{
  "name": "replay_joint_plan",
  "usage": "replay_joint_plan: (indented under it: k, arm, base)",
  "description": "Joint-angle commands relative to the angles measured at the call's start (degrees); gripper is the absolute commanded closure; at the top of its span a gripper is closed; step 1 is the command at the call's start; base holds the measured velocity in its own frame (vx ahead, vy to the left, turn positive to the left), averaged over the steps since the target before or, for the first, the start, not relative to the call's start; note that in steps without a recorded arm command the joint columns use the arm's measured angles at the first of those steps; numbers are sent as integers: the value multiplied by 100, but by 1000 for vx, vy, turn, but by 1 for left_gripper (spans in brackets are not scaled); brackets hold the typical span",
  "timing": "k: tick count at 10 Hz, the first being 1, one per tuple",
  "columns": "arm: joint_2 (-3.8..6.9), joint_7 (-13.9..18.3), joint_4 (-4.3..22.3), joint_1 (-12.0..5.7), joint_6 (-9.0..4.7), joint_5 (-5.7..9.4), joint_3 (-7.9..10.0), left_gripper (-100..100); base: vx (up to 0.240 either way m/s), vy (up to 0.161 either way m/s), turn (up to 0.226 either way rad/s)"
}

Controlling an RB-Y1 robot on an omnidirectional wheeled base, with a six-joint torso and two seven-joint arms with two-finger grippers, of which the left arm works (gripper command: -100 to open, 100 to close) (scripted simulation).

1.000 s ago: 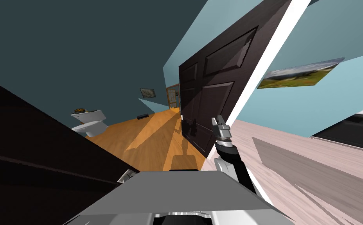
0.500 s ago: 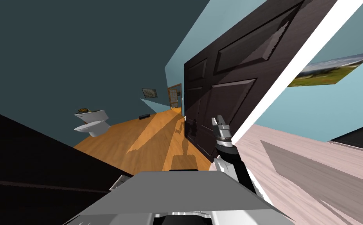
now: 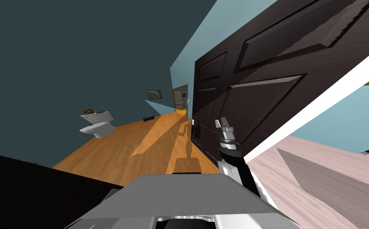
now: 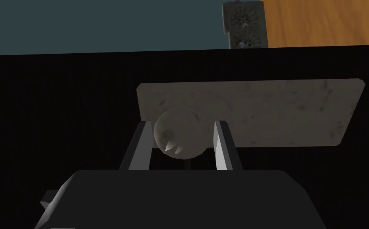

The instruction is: Push the door open

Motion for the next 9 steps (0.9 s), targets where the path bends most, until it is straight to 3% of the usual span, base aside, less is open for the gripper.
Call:
replay_joint_plan:
  k: [1, 7, 8, 9]
  arm:
    - [-10, -50, -6, 18, -158, 154, 118, 100]
    - [-191, -136, -97, 81, -393, 599, 311, 100]
    - [-190, -151, -126, 99, -339, 565, 273, 100]
    - [-114, -144, -120, 117, -409, 690, 355, 100]
  base:
    - [119, 142, 41]
    - [124, 174, 42]
    - [43, 85, 13]
    - [29, 128, 37]
